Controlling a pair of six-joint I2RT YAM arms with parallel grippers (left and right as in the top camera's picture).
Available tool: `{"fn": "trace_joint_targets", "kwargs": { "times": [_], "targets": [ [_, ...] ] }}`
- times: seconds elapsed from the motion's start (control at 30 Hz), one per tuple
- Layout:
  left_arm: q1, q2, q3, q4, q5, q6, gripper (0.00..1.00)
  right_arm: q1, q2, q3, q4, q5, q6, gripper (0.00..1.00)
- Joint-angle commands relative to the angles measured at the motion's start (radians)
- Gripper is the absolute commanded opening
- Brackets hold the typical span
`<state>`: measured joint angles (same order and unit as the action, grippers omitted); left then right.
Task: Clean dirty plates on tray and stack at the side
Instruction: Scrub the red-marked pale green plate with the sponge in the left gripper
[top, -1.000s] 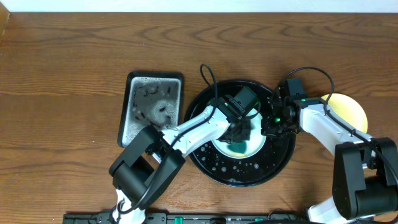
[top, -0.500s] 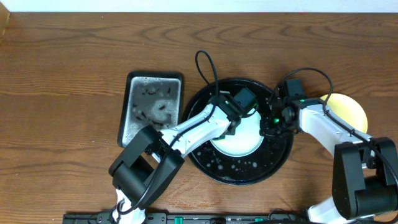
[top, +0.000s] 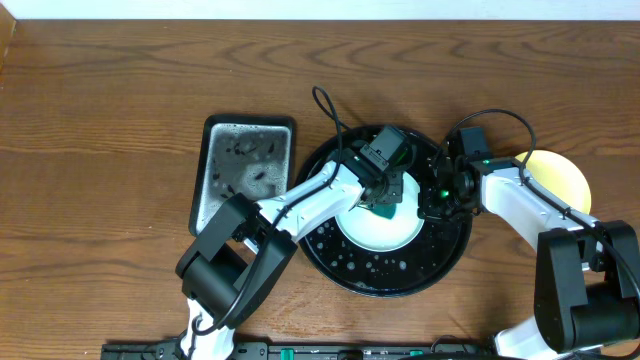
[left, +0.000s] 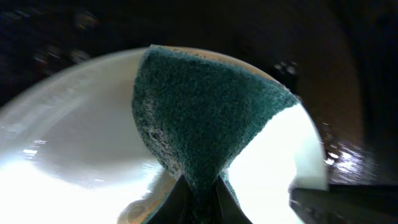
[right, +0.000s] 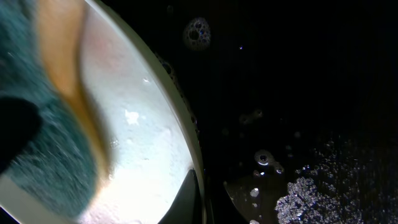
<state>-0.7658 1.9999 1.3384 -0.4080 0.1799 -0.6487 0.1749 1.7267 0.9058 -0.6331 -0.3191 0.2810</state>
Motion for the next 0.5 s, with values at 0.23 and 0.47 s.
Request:
{"fn": "trace_joint_targets", "kwargs": {
  "times": [0.23, 0.47],
  "targets": [
    [0.002, 0.020, -0.013, -0.183, 0.107, 0.008, 0.08, -0.003, 0.026, -0.024, -0.006, 0.105, 0.003, 0.01],
    [0.002, 0.020, -0.013, -0.385, -0.360, 0.049, 0.07, -0.003, 0.026, -0.024, -0.010, 0.104, 0.003, 0.01]
  ]
}}
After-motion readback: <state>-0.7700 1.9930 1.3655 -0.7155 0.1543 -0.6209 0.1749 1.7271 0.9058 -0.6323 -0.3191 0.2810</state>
